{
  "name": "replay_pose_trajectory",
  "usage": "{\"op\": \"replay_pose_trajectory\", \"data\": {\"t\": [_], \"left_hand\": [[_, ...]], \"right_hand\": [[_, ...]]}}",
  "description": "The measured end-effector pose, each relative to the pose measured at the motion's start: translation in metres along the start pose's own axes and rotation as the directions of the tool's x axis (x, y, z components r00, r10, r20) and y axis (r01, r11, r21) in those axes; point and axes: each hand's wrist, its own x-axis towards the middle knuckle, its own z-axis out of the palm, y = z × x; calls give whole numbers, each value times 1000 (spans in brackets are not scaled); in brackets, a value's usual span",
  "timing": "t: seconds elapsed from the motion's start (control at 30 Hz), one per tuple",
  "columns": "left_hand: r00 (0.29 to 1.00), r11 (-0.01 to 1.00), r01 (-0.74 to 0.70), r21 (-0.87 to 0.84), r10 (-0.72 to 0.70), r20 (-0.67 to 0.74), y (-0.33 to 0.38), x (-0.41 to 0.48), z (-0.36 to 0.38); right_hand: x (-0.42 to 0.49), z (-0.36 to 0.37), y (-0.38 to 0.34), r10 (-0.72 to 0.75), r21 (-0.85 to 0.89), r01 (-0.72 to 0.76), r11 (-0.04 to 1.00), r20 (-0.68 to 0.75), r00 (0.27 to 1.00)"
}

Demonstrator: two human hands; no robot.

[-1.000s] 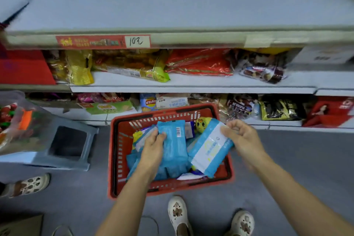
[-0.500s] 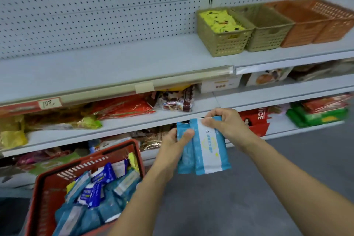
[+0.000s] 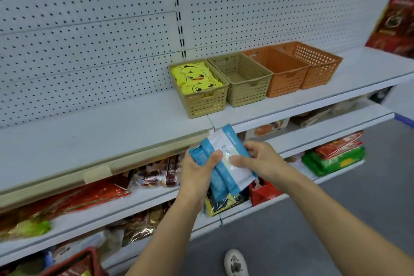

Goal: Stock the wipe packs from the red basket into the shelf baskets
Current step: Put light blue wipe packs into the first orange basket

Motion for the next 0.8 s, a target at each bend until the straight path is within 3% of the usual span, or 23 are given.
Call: {"op": "replay_pose_trajectory", "data": {"t": [0.37, 0.6, 0.8], "left_hand": [[995, 998, -59, 9, 58, 78, 52, 161, 113], [998, 998, -66, 25, 66, -20, 77, 231, 148], [996, 997, -24, -72, 17, -90, 94, 281, 171]], "right_hand": [[162, -139, -49, -76, 3, 76, 997, 8, 997], [251, -197, -71, -103, 82, 113, 990, -112, 988], [343, -250, -98, -211, -62, 203, 977, -188, 959]]}}
